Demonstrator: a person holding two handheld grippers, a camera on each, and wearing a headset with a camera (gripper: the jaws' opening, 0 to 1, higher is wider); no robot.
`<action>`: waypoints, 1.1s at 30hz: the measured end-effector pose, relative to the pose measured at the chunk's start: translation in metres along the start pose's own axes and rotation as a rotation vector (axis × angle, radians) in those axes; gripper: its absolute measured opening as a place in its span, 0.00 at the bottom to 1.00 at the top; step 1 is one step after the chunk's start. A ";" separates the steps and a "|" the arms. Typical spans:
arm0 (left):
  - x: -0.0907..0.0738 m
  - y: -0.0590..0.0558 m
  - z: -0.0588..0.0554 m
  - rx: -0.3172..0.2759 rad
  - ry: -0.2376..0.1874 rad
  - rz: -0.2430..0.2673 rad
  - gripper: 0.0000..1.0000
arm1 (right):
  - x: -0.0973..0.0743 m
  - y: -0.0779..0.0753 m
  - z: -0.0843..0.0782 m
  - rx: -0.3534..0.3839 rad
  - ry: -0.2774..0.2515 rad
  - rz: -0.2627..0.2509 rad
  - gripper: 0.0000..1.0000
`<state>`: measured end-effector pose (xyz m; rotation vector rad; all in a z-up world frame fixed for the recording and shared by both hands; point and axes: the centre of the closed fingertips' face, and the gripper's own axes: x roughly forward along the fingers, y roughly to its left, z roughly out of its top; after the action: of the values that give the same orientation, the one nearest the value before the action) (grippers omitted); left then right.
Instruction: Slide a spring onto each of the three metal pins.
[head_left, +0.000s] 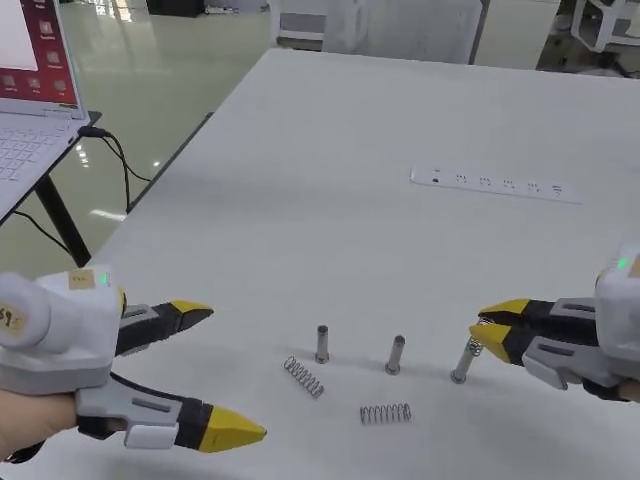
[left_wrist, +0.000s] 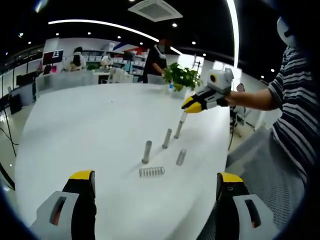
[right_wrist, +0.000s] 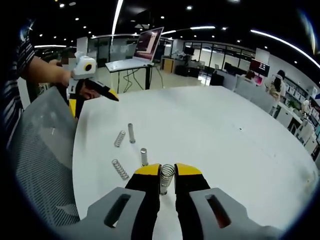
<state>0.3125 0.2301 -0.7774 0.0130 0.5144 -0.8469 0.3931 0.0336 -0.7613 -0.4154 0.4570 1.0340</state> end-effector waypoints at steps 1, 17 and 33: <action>0.000 0.000 0.000 -0.001 -0.001 0.000 0.98 | 0.000 0.000 -0.001 -0.003 0.004 0.000 0.07; 0.002 -0.003 0.004 -0.003 -0.006 -0.009 0.98 | 0.013 0.004 -0.018 -0.034 0.049 0.005 0.08; 0.006 -0.005 0.011 -0.002 -0.026 -0.006 0.98 | 0.024 0.008 -0.052 -0.073 0.126 0.013 0.08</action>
<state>0.3168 0.2200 -0.7693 -0.0013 0.4906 -0.8511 0.3881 0.0269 -0.8188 -0.5458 0.5357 1.0434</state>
